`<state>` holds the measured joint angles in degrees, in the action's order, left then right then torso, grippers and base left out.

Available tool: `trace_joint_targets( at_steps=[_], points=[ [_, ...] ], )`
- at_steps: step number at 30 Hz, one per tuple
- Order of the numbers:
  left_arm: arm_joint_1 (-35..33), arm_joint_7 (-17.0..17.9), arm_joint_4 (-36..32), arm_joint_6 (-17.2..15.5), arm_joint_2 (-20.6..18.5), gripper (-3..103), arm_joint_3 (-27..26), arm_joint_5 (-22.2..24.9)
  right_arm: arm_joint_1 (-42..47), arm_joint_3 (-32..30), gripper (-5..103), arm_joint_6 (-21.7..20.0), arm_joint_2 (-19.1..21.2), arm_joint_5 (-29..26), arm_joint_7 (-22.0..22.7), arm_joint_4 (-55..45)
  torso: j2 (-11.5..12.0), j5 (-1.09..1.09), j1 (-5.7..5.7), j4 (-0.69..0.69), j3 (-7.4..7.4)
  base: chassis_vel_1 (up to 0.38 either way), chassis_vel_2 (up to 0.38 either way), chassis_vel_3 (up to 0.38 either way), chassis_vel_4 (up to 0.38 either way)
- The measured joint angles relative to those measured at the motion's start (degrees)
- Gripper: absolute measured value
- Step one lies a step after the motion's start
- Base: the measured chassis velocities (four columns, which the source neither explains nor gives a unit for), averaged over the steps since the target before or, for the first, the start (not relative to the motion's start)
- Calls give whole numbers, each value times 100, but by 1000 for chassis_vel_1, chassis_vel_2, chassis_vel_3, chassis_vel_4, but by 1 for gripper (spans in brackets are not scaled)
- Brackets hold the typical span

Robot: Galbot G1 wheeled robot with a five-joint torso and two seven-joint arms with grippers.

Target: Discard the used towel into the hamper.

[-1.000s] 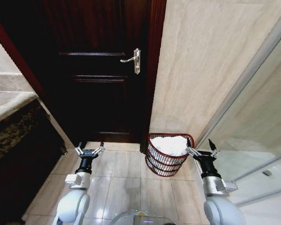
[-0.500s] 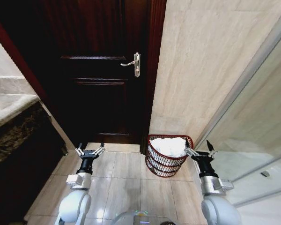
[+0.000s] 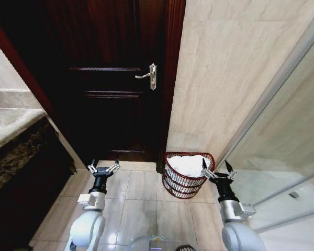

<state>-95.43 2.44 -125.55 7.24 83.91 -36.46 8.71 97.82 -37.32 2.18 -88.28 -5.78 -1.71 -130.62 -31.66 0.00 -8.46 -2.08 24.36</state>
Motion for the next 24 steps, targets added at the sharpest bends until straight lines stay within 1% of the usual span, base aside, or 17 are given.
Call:
trace_joint_targets(
  at_steps=[2, 3, 5, 11, 13, 16, 18, 24],
  points=[
    [5, -1, -76, -69, -4, 100, -55, -16, -28, -23, 100, -75, 37, -40, 0, -51, -76, 0, -29, 0, 50, 0, 0, 0, 0],
    [5, -1, -76, -69, -4, 100, -55, -16, -28, -23, 100, -75, 37, -40, 0, -51, -76, 0, -29, 0, 50, 0, 0, 0, 0],
    [-6, -13, -250, -197, 2, 100, -69, -22, -75, -40, 100, -187, 66, -90, 0, -115, -161, 0, -59, 0, 104, 0, 0, 0, 0],
    [6, -17, -371, -288, -3, 100, -54, -41, -174, -44, 100, -247, 74, -96, -25, -200, -280, 0, -107, 0, 177, 0, 0, 0, 0],
    [-18, -17, -378, -286, -18, 100, -69, -43, -192, -50, 100, -263, 74, -67, -24, -238, -318, 0, -122, 0, 200, 0, 0, 0, 0],
    [-122, -17, -382, -201, -13, 100, -111, -44, -165, -99, 100, -457, 84, 75, -56, -409, -424, 0, -165, 0, 262, 0, 0, 0, 0],
    [-140, -17, -382, -182, -10, 100, -115, -43, -162, -99, 100, -474, 84, 78, -50, -431, -445, 0, -173, 0, 275, 0, 0, 0, 0],
    [-175, -17, -415, -127, -18, 100, -160, -28, -184, -61, 100, -512, 78, 83, -14, -449, -605, 0, -242, 0, 366, 0, 0, 0, 0]
  ],
)
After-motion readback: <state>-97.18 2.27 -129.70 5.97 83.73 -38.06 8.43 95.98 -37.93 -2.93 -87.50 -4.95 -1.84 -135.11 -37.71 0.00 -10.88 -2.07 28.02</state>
